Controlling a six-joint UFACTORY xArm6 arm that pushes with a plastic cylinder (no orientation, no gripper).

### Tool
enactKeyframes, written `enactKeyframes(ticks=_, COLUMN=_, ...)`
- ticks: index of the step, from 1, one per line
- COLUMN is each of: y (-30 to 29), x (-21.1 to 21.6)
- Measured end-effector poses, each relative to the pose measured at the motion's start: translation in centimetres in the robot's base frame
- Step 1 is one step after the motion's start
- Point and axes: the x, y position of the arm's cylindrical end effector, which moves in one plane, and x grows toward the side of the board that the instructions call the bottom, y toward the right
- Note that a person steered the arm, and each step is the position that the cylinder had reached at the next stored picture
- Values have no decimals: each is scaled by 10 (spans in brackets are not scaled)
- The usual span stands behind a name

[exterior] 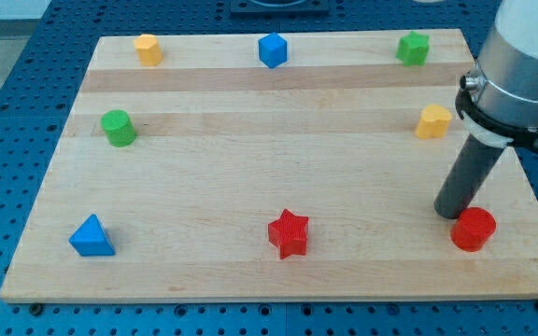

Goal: Push the red circle towards the bottom side of the heart

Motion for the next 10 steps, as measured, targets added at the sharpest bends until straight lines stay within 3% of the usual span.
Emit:
enactKeyframes(ticks=2, y=-13, x=0)
enactKeyframes(ticks=4, y=-75, x=12)
enactKeyframes(ticks=5, y=-77, x=51)
enactKeyframes(ticks=6, y=-60, x=86)
enactKeyframes(ticks=7, y=-10, x=88)
enactKeyframes(ticks=8, y=26, x=77)
enactKeyframes(ticks=10, y=13, x=46)
